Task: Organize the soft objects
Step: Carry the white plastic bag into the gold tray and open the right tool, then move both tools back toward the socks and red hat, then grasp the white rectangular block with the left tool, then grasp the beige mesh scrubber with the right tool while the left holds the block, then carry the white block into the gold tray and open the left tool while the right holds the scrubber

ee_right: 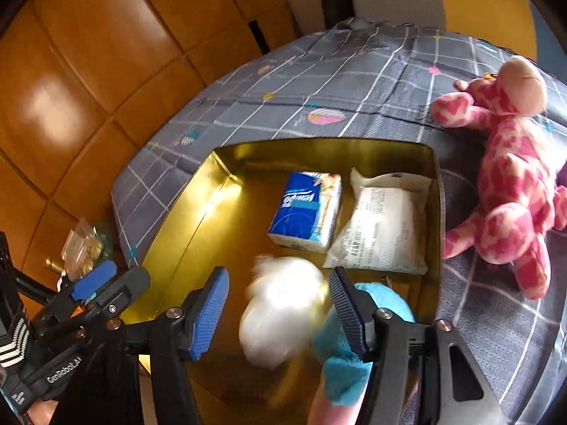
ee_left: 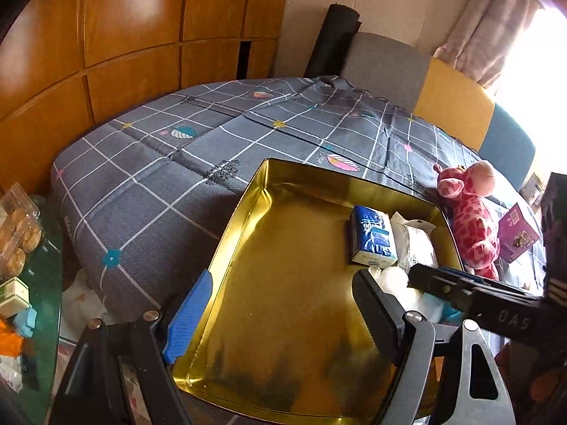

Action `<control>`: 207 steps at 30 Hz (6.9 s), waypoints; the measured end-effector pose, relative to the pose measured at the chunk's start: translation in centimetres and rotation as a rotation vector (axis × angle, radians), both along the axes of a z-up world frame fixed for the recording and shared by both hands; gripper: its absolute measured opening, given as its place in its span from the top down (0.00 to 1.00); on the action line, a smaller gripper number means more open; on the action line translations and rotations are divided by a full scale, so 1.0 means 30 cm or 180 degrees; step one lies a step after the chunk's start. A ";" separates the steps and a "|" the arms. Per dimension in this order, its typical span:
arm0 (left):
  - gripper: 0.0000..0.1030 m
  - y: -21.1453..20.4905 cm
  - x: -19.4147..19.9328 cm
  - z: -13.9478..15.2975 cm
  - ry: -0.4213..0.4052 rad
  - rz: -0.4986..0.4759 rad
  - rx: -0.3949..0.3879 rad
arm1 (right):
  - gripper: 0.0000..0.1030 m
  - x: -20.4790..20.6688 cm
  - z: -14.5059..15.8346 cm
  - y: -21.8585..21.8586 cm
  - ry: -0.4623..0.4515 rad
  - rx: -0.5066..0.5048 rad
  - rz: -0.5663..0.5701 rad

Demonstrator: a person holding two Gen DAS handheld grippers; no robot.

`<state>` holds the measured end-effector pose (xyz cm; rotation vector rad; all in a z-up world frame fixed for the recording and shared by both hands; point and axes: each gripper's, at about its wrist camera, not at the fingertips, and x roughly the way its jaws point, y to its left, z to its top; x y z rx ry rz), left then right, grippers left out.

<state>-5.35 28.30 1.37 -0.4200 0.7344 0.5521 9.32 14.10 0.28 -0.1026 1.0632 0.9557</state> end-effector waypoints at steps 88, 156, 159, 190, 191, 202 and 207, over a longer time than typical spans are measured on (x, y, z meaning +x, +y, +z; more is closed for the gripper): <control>0.14 -1.411 0.749 0.070 0.0254 -0.3137 0.0260 | 0.42 0.121 0.054 -1.701 -0.0383 0.0169 -0.4049; 0.81 -0.915 0.392 0.095 -0.0162 -0.2913 -0.0730 | 0.63 0.470 -0.102 -1.129 -0.0258 -0.0804 -0.1857; 0.81 -0.910 0.381 0.118 -0.0203 -0.2901 -0.0690 | 0.62 0.324 -0.130 -1.041 -0.0272 -0.0867 -0.1530; 0.82 -0.879 0.302 0.208 -0.0398 -0.2768 -0.0550 | 0.57 0.101 -0.243 -0.948 -0.0886 -0.0973 -0.1243; 0.82 -0.875 0.299 0.214 -0.0418 -0.2762 -0.0548 | 0.57 0.095 -0.243 -0.947 -0.0933 -0.0975 -0.1247; 0.82 -0.759 0.253 0.275 -0.0607 -0.2496 -0.0472 | 0.57 0.079 -0.234 -0.949 -0.1066 -0.0926 -0.1318; 0.82 -0.568 0.200 0.374 -0.0893 -0.2062 -0.0348 | 0.57 0.077 -0.234 -0.950 -0.1066 -0.0903 -0.1357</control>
